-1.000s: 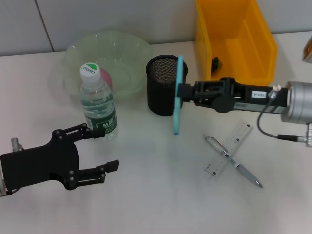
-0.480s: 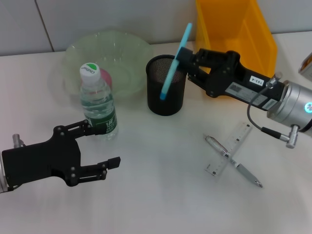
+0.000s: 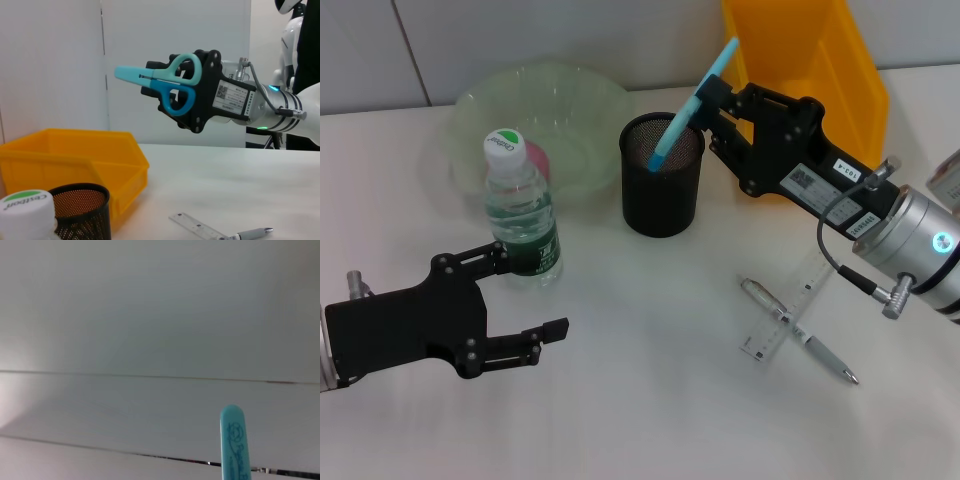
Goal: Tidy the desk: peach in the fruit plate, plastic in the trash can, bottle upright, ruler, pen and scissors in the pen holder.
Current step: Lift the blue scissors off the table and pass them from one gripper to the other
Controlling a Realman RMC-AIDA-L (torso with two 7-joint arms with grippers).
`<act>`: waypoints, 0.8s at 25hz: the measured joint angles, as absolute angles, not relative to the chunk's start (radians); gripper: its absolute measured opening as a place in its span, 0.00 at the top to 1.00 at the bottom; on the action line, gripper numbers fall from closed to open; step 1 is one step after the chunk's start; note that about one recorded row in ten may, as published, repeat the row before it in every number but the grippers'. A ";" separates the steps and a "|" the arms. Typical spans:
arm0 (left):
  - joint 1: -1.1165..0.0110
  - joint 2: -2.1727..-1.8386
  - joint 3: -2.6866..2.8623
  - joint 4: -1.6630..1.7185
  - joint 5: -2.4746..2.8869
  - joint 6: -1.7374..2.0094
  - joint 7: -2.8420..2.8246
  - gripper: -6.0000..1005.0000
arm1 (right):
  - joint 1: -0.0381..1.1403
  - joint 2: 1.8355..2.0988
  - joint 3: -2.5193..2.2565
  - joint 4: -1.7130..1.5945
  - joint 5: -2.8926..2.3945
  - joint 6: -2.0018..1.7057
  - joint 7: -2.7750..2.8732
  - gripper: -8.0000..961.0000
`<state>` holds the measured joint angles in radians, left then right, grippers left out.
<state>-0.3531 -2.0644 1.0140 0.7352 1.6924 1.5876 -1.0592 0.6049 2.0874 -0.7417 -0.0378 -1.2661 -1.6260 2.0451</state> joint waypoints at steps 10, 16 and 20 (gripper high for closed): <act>-0.354 -2.065 1.007 0.736 1.690 1.587 -1.063 0.35 | 0.609 2.082 -0.869 -0.244 -1.285 -1.635 1.811 0.72; -0.349 -2.063 0.965 0.744 1.690 1.599 -1.101 0.35 | 0.558 2.076 -0.883 -0.397 -1.290 -1.625 1.556 0.72; -0.342 -2.062 0.963 0.770 1.690 1.617 -1.153 0.35 | 0.532 2.076 -0.871 -0.458 -1.284 -1.623 1.296 0.72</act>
<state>-0.3418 -2.0624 0.9632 0.7702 1.6902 1.6168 -1.1531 0.5317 2.0763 -0.8714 -0.4579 -1.2838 -1.6225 1.2960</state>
